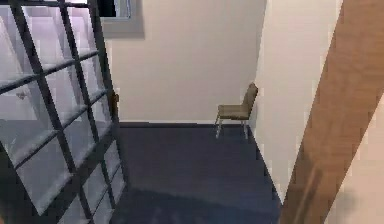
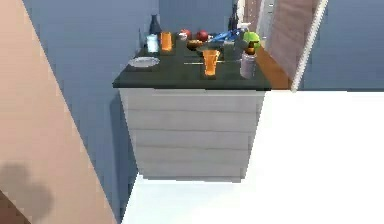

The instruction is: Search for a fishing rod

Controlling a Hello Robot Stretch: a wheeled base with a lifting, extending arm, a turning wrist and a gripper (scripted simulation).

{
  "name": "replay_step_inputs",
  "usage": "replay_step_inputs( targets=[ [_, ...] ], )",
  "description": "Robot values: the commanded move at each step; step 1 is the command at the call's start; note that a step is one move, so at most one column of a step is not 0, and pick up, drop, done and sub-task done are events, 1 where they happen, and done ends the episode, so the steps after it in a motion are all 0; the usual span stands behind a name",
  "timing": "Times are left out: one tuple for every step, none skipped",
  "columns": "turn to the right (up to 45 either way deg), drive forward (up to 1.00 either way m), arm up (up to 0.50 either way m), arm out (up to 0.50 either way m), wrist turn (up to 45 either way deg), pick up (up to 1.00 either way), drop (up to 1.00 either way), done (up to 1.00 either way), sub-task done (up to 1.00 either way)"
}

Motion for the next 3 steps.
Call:
replay_step_inputs(
  targets=[
    [0.0,1.00,0.00,0.00,0.0,0.00,0.00,0.00,0.00],
    [3.0,0.00,0.00,0.00,0.0,0.00,0.00,0.00,0.00],
    [0.0,0.50,0.00,0.00,0.0,0.00,0.00,0.00,0.00]
  ],
)
